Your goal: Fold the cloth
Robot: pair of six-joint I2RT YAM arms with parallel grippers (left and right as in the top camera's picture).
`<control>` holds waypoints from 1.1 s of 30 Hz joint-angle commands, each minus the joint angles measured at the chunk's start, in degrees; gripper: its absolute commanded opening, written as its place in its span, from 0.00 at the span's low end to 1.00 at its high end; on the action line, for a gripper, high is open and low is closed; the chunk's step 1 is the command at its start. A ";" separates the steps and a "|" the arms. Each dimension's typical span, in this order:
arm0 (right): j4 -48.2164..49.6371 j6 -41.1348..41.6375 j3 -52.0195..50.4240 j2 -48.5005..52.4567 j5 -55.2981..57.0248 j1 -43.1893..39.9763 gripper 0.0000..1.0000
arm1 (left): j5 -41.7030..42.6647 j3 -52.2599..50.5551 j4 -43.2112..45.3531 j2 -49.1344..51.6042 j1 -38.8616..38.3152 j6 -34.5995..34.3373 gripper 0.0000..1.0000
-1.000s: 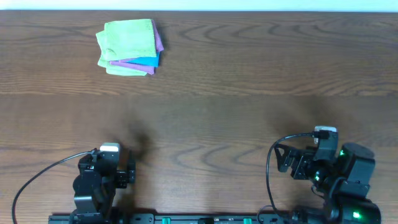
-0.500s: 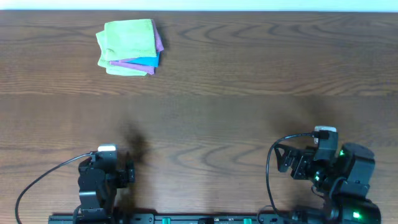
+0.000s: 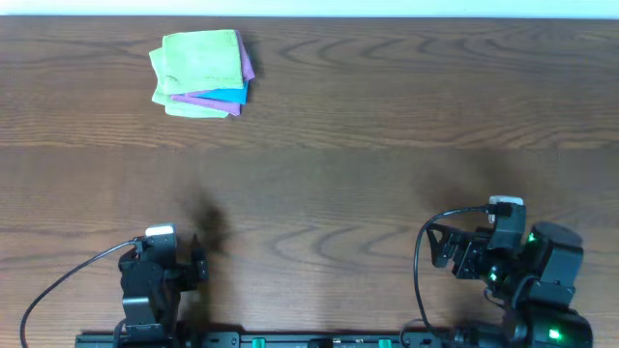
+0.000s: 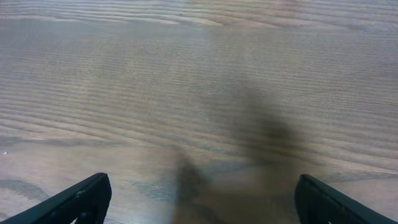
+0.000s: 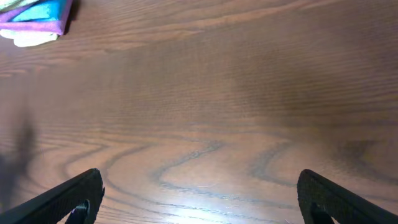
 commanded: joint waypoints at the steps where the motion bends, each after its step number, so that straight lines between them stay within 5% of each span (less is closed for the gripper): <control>1: -0.07 0.26 -0.15 -0.20 -0.42 -0.35 0.99 | -0.96 -0.52 0.76 -0.39 0.24 -0.83 0.95; 33: -0.07 0.26 -0.15 -0.20 -0.42 -0.35 0.99 | -0.76 -0.52 -0.09 -0.37 0.24 -0.83 0.95</control>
